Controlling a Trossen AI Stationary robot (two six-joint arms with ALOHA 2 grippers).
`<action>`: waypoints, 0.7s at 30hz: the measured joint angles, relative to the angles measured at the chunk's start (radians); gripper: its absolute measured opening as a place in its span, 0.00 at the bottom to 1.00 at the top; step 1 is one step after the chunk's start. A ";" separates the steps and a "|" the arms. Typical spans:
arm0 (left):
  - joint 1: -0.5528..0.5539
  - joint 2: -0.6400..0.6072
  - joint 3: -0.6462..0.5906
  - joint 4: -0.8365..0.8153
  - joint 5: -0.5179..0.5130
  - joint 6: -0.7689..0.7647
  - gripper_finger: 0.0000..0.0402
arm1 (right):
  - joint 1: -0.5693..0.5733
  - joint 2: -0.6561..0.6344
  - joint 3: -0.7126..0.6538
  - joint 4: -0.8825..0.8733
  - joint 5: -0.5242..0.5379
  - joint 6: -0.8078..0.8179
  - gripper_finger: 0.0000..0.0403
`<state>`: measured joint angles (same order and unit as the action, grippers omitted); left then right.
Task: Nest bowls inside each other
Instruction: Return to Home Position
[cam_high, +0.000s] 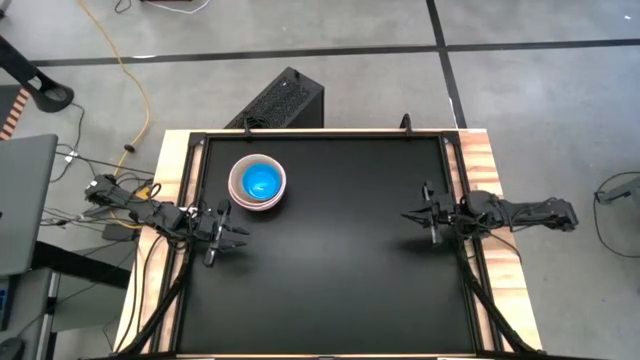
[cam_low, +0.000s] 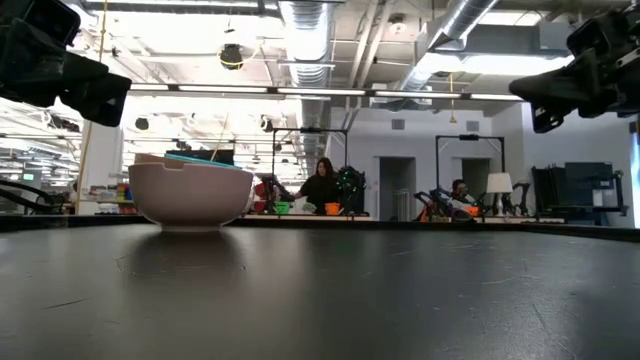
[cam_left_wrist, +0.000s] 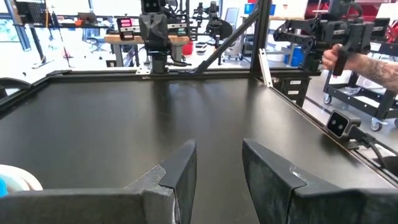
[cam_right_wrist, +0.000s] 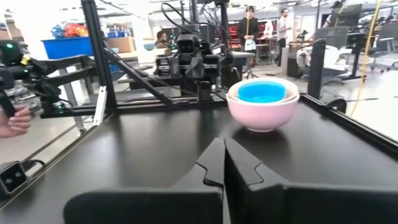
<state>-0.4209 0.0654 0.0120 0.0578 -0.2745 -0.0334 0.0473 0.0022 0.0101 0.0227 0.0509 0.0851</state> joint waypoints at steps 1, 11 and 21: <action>0.000 0.000 0.000 0.000 0.000 -0.006 0.29 | -0.003 0.000 0.000 -0.001 -0.001 0.000 0.05; 0.000 0.000 0.000 0.000 0.000 -0.023 0.29 | -0.005 0.000 0.000 -0.004 -0.003 -0.011 0.07; 0.000 0.000 0.000 0.000 0.000 -0.023 0.29 | -0.005 0.000 0.000 -0.006 -0.003 -0.014 0.07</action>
<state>-0.4210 0.0654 0.0120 0.0578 -0.2749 -0.0568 0.0422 0.0025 0.0101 0.0166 0.0479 0.0708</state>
